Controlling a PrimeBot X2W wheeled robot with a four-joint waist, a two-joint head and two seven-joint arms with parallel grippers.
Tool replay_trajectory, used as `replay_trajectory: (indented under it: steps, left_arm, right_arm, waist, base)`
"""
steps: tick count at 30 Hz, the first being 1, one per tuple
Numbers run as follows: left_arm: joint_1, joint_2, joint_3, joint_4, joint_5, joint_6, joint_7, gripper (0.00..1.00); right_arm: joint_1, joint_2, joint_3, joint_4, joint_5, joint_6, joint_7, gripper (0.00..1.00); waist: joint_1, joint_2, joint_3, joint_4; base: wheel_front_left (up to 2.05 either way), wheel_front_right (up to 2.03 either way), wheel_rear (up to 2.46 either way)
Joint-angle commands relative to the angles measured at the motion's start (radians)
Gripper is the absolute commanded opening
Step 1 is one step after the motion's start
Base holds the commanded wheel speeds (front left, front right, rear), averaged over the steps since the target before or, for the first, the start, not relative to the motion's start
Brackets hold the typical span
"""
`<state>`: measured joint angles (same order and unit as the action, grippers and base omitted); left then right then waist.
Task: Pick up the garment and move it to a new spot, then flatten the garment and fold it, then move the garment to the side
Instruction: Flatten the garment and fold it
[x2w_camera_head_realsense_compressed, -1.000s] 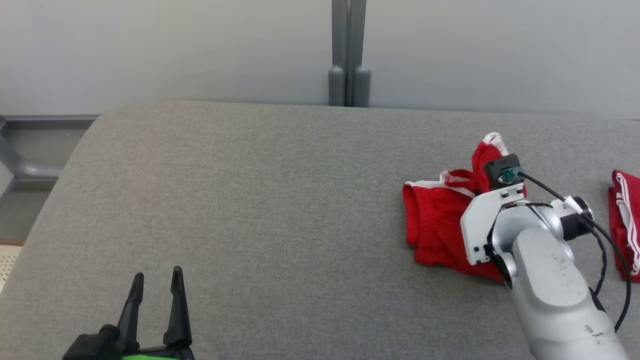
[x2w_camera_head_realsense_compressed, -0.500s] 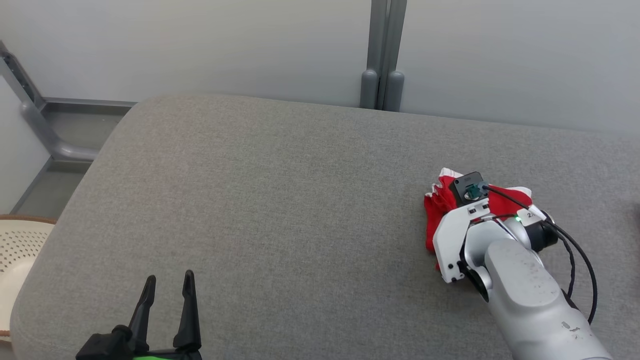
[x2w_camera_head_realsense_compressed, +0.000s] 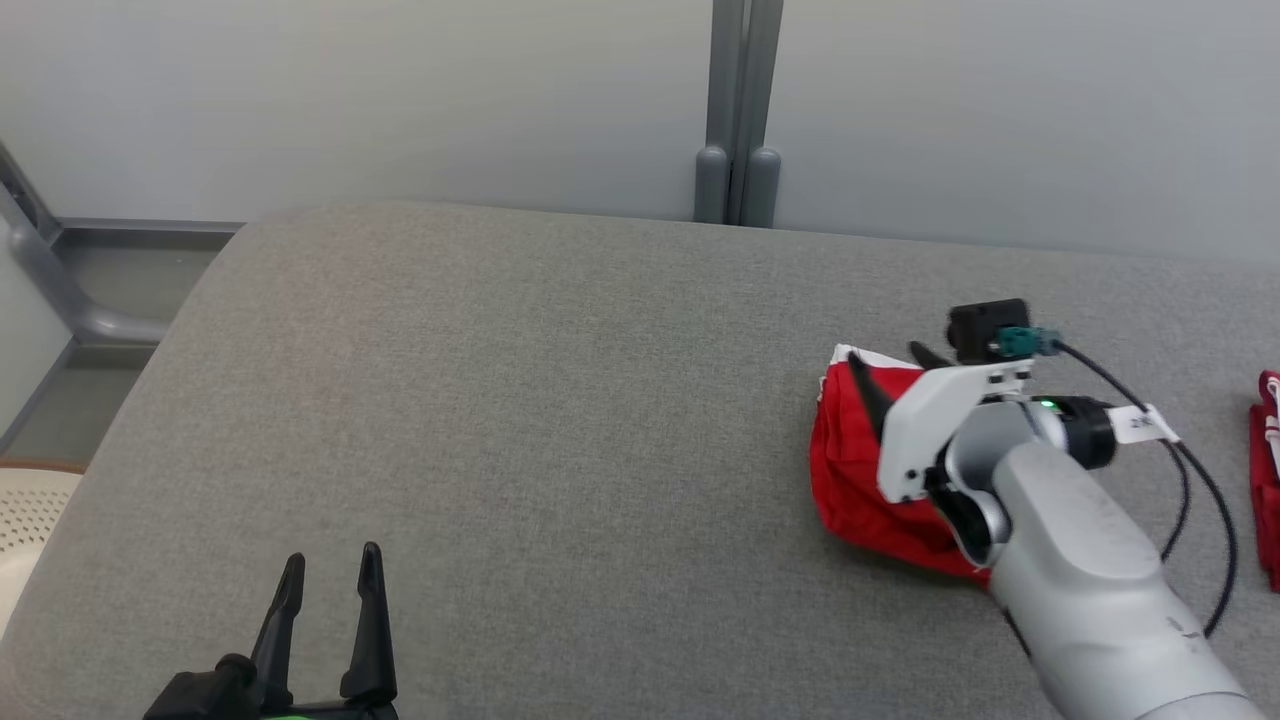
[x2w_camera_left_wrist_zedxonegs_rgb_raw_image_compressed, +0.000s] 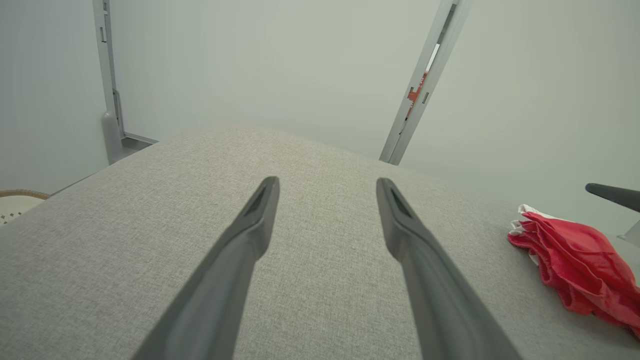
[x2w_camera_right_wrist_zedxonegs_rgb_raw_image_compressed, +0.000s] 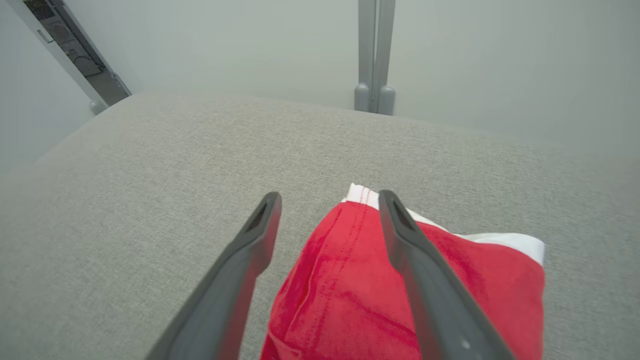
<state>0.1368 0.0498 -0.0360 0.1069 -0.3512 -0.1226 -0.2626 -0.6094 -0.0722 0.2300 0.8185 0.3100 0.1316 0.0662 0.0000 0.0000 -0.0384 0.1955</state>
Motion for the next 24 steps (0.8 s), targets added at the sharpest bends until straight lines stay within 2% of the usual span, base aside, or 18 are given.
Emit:
replay_trajectory:
  steps: [1, 4, 5, 7, 11, 15, 19, 22, 24]
  left_arm:
    - [0.02, 0.002, -0.001, -0.001, -0.001, 0.003, -0.002, 1.0]
    - [0.019, 0.002, -0.009, -0.003, -0.003, 0.004, -0.002, 1.0]
    - [0.018, 0.002, -0.012, -0.003, -0.005, 0.005, -0.002, 1.0]
    - [0.014, 0.002, -0.016, -0.004, -0.006, 0.005, -0.002, 1.0]
    - [0.002, 0.002, -0.028, -0.002, -0.008, 0.004, -0.002, 1.0]
    - [-0.009, 0.002, -0.036, 0.006, -0.002, 0.002, -0.002, 1.0]
    - [-0.014, 0.002, -0.039, 0.015, 0.002, 0.0, -0.002, 1.0]
    - [-0.014, 0.002, -0.038, 0.018, 0.002, -0.001, -0.002, 1.0]
    - [-0.008, 0.002, -0.03, 0.018, 0.001, 0.001, -0.002, 1.0]
  right_arm:
    - [0.015, -0.025, -0.033, 0.015, -0.023, -0.002, -0.023, 1.0]
    - [0.05, -0.06, -0.118, 0.063, -0.108, -0.002, -0.069, 0.98]
    - [0.061, -0.062, -0.138, 0.078, -0.135, -0.002, -0.083, 0.59]
    - [0.081, -0.059, -0.174, 0.114, -0.194, -0.002, -0.109, 0.0]
    - [0.109, -0.011, -0.196, 0.176, -0.275, -0.002, -0.158, 0.0]
    - [0.106, 0.016, -0.15, 0.223, -0.301, -0.002, -0.198, 0.0]
    - [0.149, 0.023, 0.098, 0.196, -0.135, -0.001, -0.183, 0.0]
    - [0.192, 0.017, 0.291, 0.102, 0.022, -0.002, -0.137, 0.0]
    - [0.212, 0.017, 0.379, 0.049, 0.101, -0.002, -0.113, 0.0]
  waist:
    - [0.0, 0.0, -0.007, -0.013]
    - [0.0, 0.0, -0.006, -0.019]
    - [0.0, 0.0, -0.005, -0.02]
    - [0.0, 0.0, -0.002, -0.018]
    - [0.0, 0.0, 0.011, -0.006]
    - [0.0, 0.0, 0.018, 0.016]
    - [0.0, 0.0, 0.013, 0.042]
    - [0.0, 0.0, 0.007, 0.045]
    - [0.0, 0.0, 0.002, 0.037]
  base:
    - [0.0, 0.0, 0.0]
    - [0.0, 0.0, 0.0]
    - [0.0, 0.0, 0.0]
    - [0.0, 0.0, 0.0]
    - [0.0, 0.0, 0.0]
    - [0.0, 0.0, 0.0]
    - [0.0, 0.0, 0.0]
    - [0.0, 0.0, 0.0]
    - [0.0, 0.0, 0.0]
